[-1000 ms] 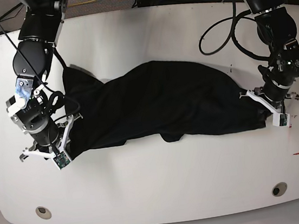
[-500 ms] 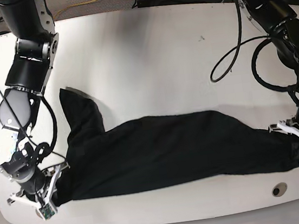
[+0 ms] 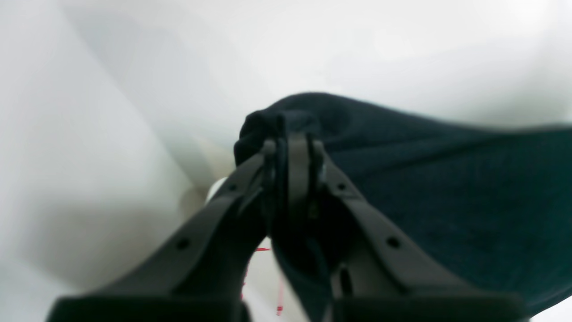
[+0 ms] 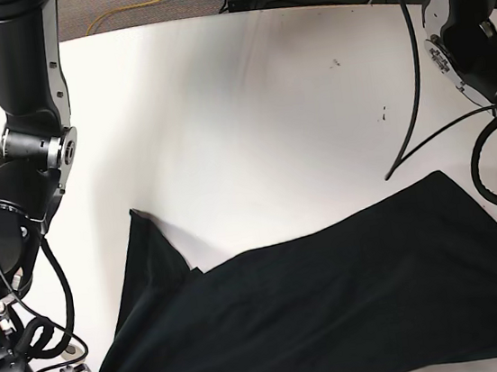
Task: Fold the T-shirt properly
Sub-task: 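Lift the shirt with both grippers and drag it across the table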
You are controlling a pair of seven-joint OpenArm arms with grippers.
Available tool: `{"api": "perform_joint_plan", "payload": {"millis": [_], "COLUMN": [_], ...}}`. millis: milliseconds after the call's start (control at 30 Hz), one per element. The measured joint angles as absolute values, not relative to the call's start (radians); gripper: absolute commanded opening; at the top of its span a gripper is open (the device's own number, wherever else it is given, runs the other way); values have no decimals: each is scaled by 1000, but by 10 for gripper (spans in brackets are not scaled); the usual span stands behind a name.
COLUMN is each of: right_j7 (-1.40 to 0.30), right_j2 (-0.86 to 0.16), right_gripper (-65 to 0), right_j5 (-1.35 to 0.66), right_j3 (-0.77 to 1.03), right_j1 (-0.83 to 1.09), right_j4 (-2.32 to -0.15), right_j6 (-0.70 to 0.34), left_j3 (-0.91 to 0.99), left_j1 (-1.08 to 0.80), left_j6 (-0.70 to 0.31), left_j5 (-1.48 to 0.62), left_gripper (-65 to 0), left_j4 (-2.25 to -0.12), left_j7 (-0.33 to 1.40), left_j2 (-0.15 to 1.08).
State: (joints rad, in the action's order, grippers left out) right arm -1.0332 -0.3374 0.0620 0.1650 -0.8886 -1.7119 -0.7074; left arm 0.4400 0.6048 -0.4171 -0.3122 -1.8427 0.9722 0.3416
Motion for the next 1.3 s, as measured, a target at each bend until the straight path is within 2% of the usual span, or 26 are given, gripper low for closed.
{"api": "perform_joint_plan", "payload": {"millis": [200,500,733,967,1100,1300], "right_j7": [-1082,-1092,-1099,-1101,-1103,-1096], "right_j2": [-336,-330,-255,-162,-104,-56], "right_gripper": [-650,-650,-650,-650,-650,-650], "right_j5": [57,55,63,65,75,75], "right_j3": [156,181,353,506,546,552], "right_j1": [-830,-542,-315,-118,-43,68], "right_j4": [-1826,-2013,-2018,-2014,-2013,-2012], "right_j6": [-707,-707,-705,-707,-700,-701], "left_j3": [444,445,443,495,514,517], "left_j1": [549,347,125,-134,-231,-359], "left_j6": [-448,-529,-586,-647,-689,-698], "left_j5": [-305,-299,-317,-313,-295,-299], "left_gripper": [-650,-650,-650,-650,-650,-650], "left_j4": [-1828,-1863,-1934,-1969,-1966,-1965], "left_j7": [981,984,974,975,979,975], "left_j2": [342,337,334,264,241,241]}}
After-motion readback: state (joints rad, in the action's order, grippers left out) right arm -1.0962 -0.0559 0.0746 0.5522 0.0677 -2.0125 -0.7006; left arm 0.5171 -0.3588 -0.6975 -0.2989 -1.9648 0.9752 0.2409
